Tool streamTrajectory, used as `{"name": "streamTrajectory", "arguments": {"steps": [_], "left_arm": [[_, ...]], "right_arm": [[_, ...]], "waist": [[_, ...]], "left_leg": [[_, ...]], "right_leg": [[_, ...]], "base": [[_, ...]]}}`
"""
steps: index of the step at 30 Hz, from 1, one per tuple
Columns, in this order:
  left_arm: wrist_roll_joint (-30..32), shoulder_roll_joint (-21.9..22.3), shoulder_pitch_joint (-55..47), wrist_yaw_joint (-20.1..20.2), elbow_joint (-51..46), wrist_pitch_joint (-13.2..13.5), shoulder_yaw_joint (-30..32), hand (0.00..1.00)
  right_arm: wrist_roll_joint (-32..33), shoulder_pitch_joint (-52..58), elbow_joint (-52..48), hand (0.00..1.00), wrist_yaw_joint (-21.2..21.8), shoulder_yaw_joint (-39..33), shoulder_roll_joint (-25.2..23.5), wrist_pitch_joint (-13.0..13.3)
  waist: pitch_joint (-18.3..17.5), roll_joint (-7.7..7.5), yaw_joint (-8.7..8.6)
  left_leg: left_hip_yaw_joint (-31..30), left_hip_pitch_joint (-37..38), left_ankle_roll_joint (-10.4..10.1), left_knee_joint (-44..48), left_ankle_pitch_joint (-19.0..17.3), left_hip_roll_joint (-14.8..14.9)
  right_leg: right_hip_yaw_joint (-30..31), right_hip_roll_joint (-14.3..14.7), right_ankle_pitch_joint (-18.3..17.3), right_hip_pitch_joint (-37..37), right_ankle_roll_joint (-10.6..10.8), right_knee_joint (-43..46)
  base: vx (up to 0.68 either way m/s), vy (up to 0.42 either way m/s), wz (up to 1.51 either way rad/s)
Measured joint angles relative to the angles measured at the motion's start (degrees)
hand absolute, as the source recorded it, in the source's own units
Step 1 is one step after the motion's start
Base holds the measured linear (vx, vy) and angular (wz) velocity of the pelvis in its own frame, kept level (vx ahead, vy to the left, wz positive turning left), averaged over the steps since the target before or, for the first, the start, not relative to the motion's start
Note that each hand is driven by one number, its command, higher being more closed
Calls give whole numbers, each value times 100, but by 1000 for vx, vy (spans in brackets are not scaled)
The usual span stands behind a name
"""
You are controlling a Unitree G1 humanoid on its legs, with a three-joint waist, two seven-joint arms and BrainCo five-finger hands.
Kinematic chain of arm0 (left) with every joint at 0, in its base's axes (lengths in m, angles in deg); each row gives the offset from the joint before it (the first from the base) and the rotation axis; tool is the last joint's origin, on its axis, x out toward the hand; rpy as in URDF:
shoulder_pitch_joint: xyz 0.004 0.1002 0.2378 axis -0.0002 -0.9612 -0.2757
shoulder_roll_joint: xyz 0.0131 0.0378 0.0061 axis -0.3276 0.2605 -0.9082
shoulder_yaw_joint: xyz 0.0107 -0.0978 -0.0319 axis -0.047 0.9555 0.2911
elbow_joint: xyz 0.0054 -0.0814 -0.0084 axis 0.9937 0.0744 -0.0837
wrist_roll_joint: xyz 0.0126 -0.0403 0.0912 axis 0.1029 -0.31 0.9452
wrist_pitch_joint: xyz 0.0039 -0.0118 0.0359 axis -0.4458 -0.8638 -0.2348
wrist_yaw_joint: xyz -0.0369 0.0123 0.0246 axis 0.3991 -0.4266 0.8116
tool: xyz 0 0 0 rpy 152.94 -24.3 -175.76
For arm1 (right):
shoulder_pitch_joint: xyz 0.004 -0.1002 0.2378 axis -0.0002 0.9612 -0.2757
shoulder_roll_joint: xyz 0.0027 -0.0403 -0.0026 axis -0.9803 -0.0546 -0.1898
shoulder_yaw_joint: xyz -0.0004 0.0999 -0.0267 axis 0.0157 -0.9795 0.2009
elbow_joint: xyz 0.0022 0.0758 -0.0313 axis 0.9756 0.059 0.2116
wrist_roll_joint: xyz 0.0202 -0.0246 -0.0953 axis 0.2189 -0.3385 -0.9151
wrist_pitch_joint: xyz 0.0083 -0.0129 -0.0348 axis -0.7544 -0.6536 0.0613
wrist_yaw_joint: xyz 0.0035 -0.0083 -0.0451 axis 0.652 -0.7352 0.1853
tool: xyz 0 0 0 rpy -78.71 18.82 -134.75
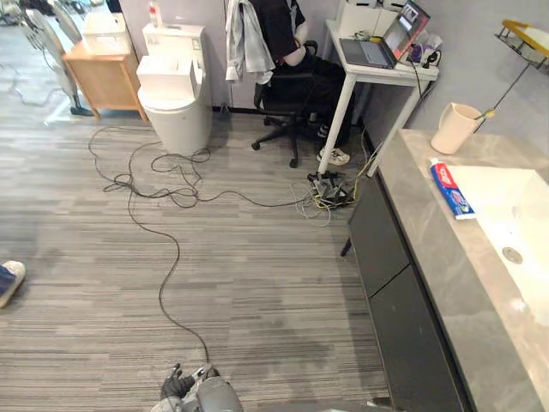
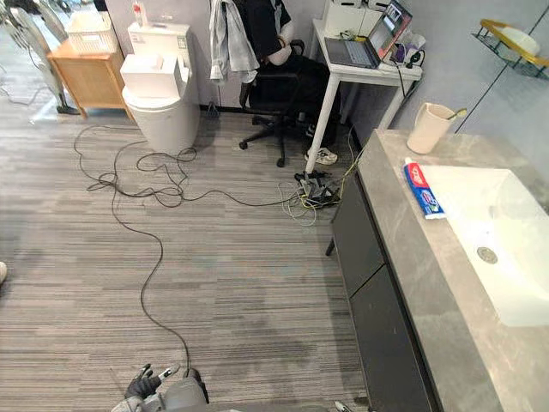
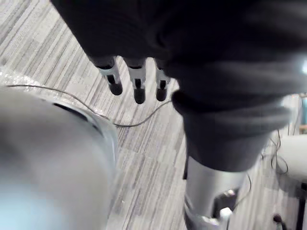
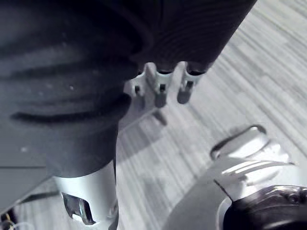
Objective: Organize washtable
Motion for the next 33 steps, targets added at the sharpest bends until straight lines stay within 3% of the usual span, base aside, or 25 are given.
{"name": "streamTrajectory", "arguments": {"steps": [1, 3, 4, 5, 7, 9, 10, 11, 13, 15, 17, 18, 19, 20, 21, 23, 26, 28, 29, 31, 32, 33], "left_arm": [[1, -1, -14, -2, 4, -14, -35, 0], [40, 61, -24, -45, 131, -74, -264, 0], [47, 28, -21, -74, 150, -75, -292, 0], [75, -33, -59, -136, 168, -77, -465, 0], [191, -106, -60, -240, 243, -110, -786, 0], [313, -169, -77, -329, 270, -189, -1172, 0], [355, -192, -81, -359, 303, -217, -1275, 0], [389, -204, -64, -367, 317, -232, -1314, 0], [500, -226, -61, -377, 378, -316, -1353, 0], [600, -231, -52, -373, 450, -352, -1398, 0], [736, -239, -55, -370, 448, -437, -1483, 0], [800, -390, -69, -297, 439, -453, -1411, 0], [832, -358, -50, -228, 490, -480, -1245, 0], [867, -299, 5, -88, 505, -500, -1177, 0], [902, -329, 98, -11, 474, -429, -1172, 0], [923, -273, 177, -1, 433, -327, -1101, 0], [958, -148, 296, 8, 352, -154, -1071, 0], [927, 99, 388, 8, 216, -80, -988, 0], [898, 248, 397, 14, 98, -45, -862, 0], [833, 431, 386, -3, -38, -29, -638, 0], [813, 427, 388, -13, -70, -26, -633, 0], [726, 403, 383, -76, -140, -26, -614, 0]], "right_arm": [[-1, -31, 58, 0, 1, 1, 41, 2], [-4, -138, 160, 0, 34, -10, 197, -49], [-2, -158, 161, 0, 55, -8, 170, -69], [27, -131, 146, 0, 123, -10, 137, -62], [132, -43, 141, 0, 197, -14, 127, -59], [164, -7, 129, 0, 232, -13, 131, -52], [177, 15, 119, 0, 223, -13, 133, -34], [189, 14, 118, 0, 221, -11, 158, -31], [253, -30, 91, 0, 237, 25, 158, -30], [334, -79, 75, 0, 235, 184, 209, -29], [335, -104, 79, 0, 236, 263, 244, -46], [331, -102, 85, 0, 229, 278, 239, -59], [330, -147, 105, 0, 234, 261, 275, -69], [259, -178, 81, 0, 212, 215, 408, -74], [72, -250, -30, 0, 120, 115, 424, -84], [-44, -247, -204, 0, -32, -114, 374, -121], [-119, -78, -378, 0, -146, -266, 168, -122], [-121, -37, -429, 0, -154, -255, 126, -152], [-118, -2, -593, 0, -154, -241, 127, -164], [-99, -44, -769, 0, -159, -191, 116, -154], [-97, -62, -820, 0, -163, -139, 105, -142], [-76, -90, -858, 0, -173, -81, 79, -111]], "waist": [[-5, 47, -6], [-13, 249, 6], [18, 196, 7], [28, 149, 8], [37, 139, -17], [26, 197, -17], [10, 240, -46], [11, 231, -51], [26, 216, -136], [46, 240, -228], [61, 237, -299], [80, 124, -294], [128, 185, -297], [178, 405, -320], [283, 681, -314], [393, 788, -277], [353, 631, -365], [363, 583, -382], [378, 650, -338], [405, 637, -296], [401, 654, -299], [419, 572, -284]], "left_leg": [[-50, 3, -29, -2, -143, 15], [159, 192, -92, -354, -765, 26], [279, 283, -74, -414, -753, -44], [514, 528, -14, -609, -736, -177], [726, 972, 121, -859, -777, -375], [994, 1535, 314, -1323, -702, -600], [1057, 1707, 407, -1576, -646, -652], [1091, 1813, 436, -1719, -633, -672], [1241, 2212, 541, -2244, -556, -714], [1414, 2480, 529, -2443, -557, -719], [1612, 2755, 447, -2648, -583, -791], [1818, 2922, 338, -2830, -615, -1009], [1881, 3029, 243, -2916, -656, -1068], [1974, 3078, 127, -3057, -590, -908], [2230, 3260, 32, -3207, -550, -812], [2551, 3478, -40, -3299, -567, -742], [2644, 3416, -216, -2291, -560, -426], [2296, 2808, -376, -518, -550, 55], [1990, 2424, -544, 688, -468, 318], [1633, 1819, -528, 2236, -507, 476], [1572, 1648, -445, 2470, -559, 456], [1591, 1381, -202, 2665, -698, 444]], "right_leg": [[26, 7, 2, -90, 3, 22], [171, 21, -2, -566, 13, 491], [199, -35, 8, -731, 38, 793], [199, -141, 196, -1129, 243, 1541], [143, -274, 729, -1542, 90, 2466], [-352, -617, 1683, -1842, -133, 3037], [-591, -727, 1815, -1958, -325, 3224], [-771, -746, 1633, -2061, -284, 3415], [-1700, -571, 227, -2515, -327, 4035], [-2405, -304, -177, -2648, -405, 3526], [-3201, -180, -64, -2607, -521, 2169], [-3629, -161, 699, -2515, -455, 738], [-3688, -84, 932, -2465, -1125, 615], [-3721, 201, 982, -2431, -989, 427], [-3858, 317, 747, -2488, -984, 446], [-4576, 18, 261, -2479, -1013, 1051], [-4397, 176, -139, -2256, -969, 1177], [-4248, 344, -137, -1958, -1053, 946], [-4110, 516, -171, -1747, -1135, 811], [-3743, 714, -294, -1433, -1266, 696], [-3642, 731, -311, -1333, -1265, 641], [-3380, 733, -326, -1158, -1244, 527]], "base": [[95, 168, -82], [95, 211, -81], [62, 235, -72], [40, 235, -47], [51, 248, -36], [87, 228, -30], [90, 136, -23], [103, 91, -27], [150, 59, -30], [213, -26, -19], [232, -67, -29], [225, -49, -48], [281, -45, -65], [303, -41, -64], [281, -27, -73], [289, -47, -83], [283, -130, -41], [267, -95, -39], [316, -28, -65], [321, 31, -88], [248, 78, -88], [284, 122, -103]]}}
